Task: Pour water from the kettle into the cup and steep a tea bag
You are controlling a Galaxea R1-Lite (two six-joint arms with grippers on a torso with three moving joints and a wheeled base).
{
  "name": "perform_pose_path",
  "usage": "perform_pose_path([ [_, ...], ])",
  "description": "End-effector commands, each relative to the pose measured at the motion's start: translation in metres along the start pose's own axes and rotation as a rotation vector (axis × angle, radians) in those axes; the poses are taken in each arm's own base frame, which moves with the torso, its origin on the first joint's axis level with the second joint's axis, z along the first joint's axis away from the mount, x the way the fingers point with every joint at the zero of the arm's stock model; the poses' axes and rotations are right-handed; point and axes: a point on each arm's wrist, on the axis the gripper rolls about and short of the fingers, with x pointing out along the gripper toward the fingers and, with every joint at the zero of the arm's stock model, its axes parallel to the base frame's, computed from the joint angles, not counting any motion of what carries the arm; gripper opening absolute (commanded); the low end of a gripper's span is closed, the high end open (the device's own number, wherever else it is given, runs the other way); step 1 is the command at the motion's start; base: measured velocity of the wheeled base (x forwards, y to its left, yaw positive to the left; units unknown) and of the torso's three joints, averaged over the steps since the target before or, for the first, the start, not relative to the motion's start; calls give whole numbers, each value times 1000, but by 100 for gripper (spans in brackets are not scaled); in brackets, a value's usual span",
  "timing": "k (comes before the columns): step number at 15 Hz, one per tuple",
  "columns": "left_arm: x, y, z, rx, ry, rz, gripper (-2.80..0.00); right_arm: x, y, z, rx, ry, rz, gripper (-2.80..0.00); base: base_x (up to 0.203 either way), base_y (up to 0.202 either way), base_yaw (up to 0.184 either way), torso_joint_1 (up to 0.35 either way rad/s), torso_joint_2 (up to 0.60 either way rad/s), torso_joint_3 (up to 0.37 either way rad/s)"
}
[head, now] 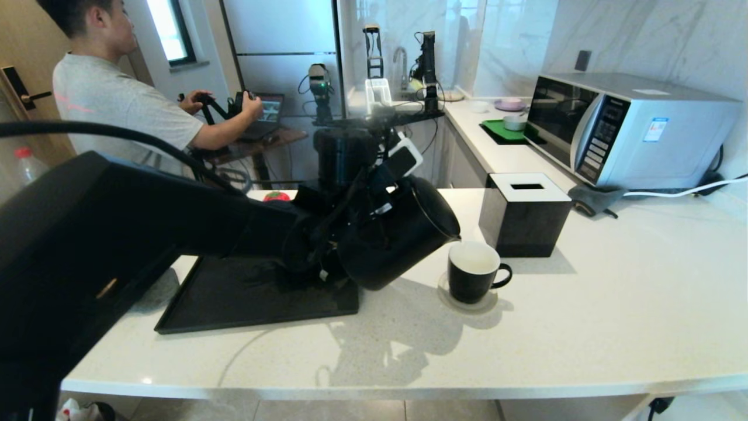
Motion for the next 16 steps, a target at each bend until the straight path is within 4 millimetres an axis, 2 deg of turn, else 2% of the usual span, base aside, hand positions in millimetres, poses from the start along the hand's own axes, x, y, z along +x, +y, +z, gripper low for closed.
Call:
perform_pose_path([
  [1, 0, -1, 1, 8, -1, 0, -280, 0, 0, 0, -1, 1, 1, -280, 0, 0, 0, 0, 0, 0],
  [16, 3, -4, 10, 54, 1, -23, -280, 0, 0, 0, -1, 1, 1, -280, 0, 0, 0, 0, 0, 0],
])
